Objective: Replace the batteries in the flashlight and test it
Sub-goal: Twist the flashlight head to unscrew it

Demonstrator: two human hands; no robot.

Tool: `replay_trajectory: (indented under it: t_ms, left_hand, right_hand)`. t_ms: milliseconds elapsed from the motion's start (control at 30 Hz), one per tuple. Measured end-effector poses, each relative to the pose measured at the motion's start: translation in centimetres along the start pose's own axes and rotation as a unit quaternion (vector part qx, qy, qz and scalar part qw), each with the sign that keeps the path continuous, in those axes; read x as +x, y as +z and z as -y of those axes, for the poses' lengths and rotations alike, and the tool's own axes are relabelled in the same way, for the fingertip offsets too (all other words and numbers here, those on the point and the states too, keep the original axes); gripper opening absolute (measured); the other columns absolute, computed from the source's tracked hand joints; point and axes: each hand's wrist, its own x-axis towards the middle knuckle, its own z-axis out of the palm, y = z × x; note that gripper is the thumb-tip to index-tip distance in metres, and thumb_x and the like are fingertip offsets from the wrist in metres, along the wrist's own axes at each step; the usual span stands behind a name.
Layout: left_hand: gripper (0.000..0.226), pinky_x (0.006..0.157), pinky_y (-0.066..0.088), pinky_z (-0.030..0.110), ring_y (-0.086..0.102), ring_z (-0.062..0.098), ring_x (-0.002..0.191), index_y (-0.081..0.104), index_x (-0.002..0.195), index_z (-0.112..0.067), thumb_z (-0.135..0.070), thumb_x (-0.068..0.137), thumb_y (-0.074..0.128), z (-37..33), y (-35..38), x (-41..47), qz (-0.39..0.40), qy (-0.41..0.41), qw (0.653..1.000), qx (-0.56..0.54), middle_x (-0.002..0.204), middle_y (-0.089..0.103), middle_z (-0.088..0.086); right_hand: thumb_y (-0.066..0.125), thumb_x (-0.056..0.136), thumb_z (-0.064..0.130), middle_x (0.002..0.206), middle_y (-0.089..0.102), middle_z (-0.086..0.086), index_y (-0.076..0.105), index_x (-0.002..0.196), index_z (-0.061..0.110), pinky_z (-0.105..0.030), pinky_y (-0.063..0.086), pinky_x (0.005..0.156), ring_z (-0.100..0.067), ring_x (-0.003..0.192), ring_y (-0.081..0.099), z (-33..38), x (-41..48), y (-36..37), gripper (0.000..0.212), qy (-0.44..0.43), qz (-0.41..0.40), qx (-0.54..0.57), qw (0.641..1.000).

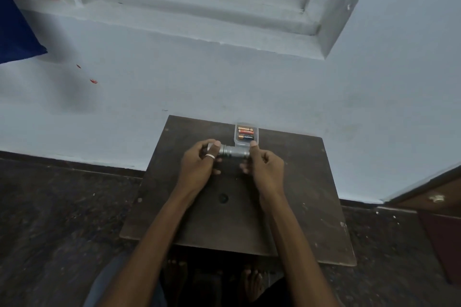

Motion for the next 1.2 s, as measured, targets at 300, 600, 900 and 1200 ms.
replay_trajectory:
  t_ms: [300,600,900,1200]
  left_hand:
    - [0.025,0.054,0.052,0.021,0.069,0.008,0.070,0.072,0.101,-0.022,-0.045,0.093,0.063,-0.2,-0.1,0.3,0.003,-0.005,1.000,0.018,0.083,0.075,-0.003]
    - [0.033,0.068,0.056,0.030,0.065,0.008,0.064,0.076,0.090,-0.020,-0.051,0.090,0.064,0.0,0.3,0.7,-0.007,-0.031,0.999,0.022,0.070,0.073,0.001]
    - [0.036,0.076,0.058,0.027,0.066,0.002,0.063,0.078,0.087,-0.017,-0.051,0.089,0.065,-0.2,1.4,-0.2,-0.029,-0.040,0.999,-0.005,0.073,0.075,-0.006]
    - [0.036,0.070,0.059,0.020,0.069,0.002,0.062,0.076,0.077,-0.014,-0.047,0.087,0.070,-0.9,0.8,0.2,-0.040,-0.082,0.995,-0.030,0.064,0.073,-0.012]
  right_hand:
    - [0.059,0.096,0.050,0.052,0.061,0.002,0.062,0.066,0.011,-0.019,0.043,0.046,-0.003,0.044,0.055,-1.5,1.5,-0.4,0.049,-0.066,-0.010,-0.092,0.994]
    - [0.056,0.098,0.047,0.068,0.066,-0.015,0.063,0.073,0.001,-0.042,0.050,0.060,-0.016,0.061,0.055,-1.6,1.4,-0.5,0.053,-0.056,0.000,-0.098,0.994]
    - [0.057,0.098,0.047,0.066,0.060,-0.003,0.061,0.070,0.013,-0.036,0.046,0.061,-0.013,0.064,0.053,-1.2,1.5,-1.4,0.044,-0.075,0.002,-0.106,0.992]
    - [0.063,0.098,0.013,0.088,0.070,0.002,0.068,0.105,0.019,-0.024,0.057,0.072,-0.004,0.076,0.064,-0.4,1.4,-3.6,0.011,-0.063,0.159,-0.021,0.985]
